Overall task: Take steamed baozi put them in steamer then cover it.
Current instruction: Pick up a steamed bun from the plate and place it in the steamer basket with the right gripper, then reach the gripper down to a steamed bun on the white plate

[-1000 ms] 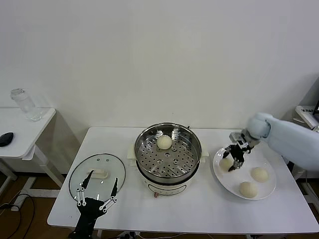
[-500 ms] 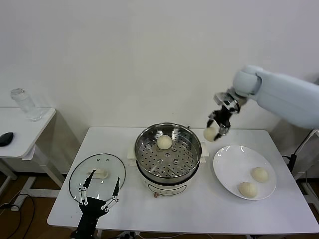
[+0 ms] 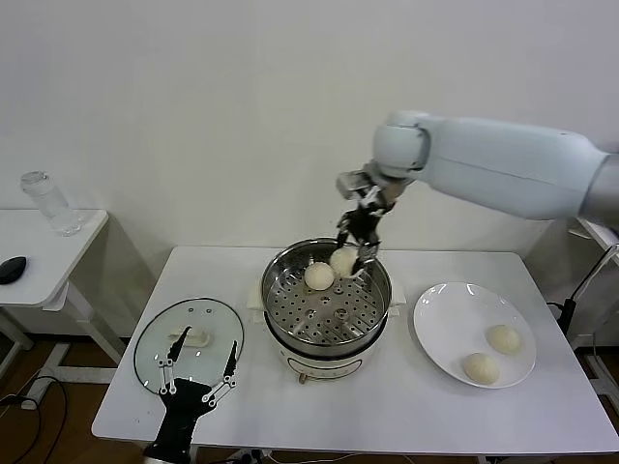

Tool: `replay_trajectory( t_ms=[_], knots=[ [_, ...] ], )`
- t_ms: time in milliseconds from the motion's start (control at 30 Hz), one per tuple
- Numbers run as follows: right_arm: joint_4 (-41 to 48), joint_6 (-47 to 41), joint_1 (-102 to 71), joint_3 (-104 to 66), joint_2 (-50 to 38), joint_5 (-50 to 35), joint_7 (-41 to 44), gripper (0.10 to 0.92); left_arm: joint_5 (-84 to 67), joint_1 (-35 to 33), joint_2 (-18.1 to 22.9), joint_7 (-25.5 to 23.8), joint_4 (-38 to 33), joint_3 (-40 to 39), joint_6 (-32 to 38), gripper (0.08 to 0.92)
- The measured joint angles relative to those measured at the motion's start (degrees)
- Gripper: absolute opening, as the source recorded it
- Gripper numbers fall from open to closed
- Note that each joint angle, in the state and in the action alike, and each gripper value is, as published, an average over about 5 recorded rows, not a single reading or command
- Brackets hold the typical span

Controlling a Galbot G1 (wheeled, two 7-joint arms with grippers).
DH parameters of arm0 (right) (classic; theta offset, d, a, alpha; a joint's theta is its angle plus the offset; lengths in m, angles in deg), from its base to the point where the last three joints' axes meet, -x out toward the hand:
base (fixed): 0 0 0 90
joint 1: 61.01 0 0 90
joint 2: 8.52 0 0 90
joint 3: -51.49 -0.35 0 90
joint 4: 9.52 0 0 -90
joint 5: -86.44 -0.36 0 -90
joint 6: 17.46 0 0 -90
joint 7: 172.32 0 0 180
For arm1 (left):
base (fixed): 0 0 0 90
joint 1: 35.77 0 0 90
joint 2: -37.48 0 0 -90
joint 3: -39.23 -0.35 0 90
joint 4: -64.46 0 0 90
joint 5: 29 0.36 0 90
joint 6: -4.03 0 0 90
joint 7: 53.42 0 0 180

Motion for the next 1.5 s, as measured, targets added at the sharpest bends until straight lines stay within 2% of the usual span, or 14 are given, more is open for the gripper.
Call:
replay_trajectory(
  t_ms=[733,867,1100,1300,1500],
  knots=[
    [1.06,-5.95,-5.56,3.33,10.57,-3.74,-8.72,0.654,-0.05,1.02,-0.03,0.53,0.60,-0.28,0.09,0.823],
    [1.41,-6.12,-6.41,3.61,11.08,-3.38,-9.04,0.685,-0.08,1.00,-0.12,0.60,0.66,-0.08,0.15,0.823],
    [1.43,-6.25,-7.63,3.23,11.02,-2.93,-9.75,0.815,-0.12,1.03,-0.13,0.65,0.63,0.11,0.16,0.823],
    [-0.11,-6.14,-7.09,1.79,9.18,-1.87,-9.40,0.822,-0.12,0.77,-0.05,0.72,0.29,0.53,0.16,0.823],
    [-3.93,-5.05,-3.68,0.40,3.15,0.31,-6.84,0.823,-0.09,0.69,-0.10,0.73,-0.02,0.35,0.04,0.823]
  ],
)
